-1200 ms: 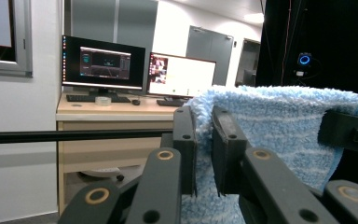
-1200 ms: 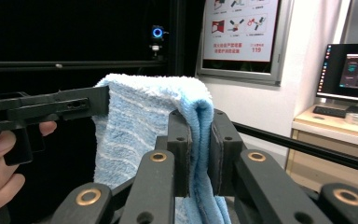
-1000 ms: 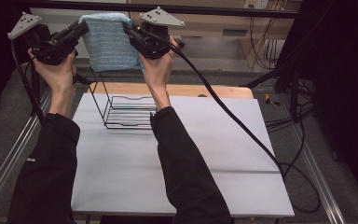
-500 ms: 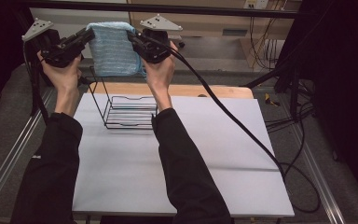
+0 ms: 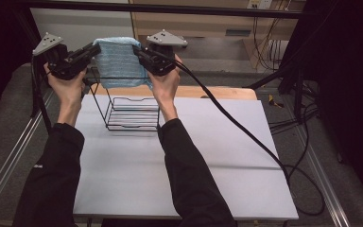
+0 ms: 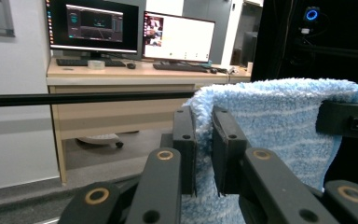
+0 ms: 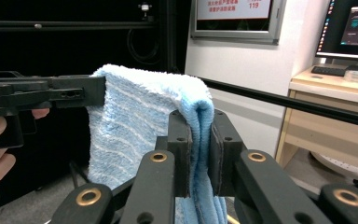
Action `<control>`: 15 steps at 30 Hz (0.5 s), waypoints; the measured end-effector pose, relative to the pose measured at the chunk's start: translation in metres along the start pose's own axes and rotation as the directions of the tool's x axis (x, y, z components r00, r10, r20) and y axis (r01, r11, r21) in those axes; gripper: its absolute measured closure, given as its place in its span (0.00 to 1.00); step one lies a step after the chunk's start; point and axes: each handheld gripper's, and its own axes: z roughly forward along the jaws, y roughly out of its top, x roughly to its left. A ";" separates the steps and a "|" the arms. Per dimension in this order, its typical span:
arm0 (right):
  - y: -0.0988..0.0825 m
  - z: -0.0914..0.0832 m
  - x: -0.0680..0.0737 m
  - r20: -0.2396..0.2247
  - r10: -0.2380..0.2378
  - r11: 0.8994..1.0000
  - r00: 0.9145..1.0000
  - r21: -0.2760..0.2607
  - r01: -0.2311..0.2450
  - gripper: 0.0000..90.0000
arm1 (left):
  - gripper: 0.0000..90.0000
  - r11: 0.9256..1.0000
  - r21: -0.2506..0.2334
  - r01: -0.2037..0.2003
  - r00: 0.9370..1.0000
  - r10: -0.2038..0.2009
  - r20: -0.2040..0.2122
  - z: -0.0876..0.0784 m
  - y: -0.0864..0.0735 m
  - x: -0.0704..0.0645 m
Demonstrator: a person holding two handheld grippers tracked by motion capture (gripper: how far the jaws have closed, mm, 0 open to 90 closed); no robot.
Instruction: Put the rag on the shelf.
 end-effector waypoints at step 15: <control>-0.017 -0.008 0.006 -0.031 -0.002 1.000 1.000 0.027 0.003 0.90 | 0.90 0.999 0.025 -0.020 0.999 0.019 0.037 -0.012 -0.017 0.001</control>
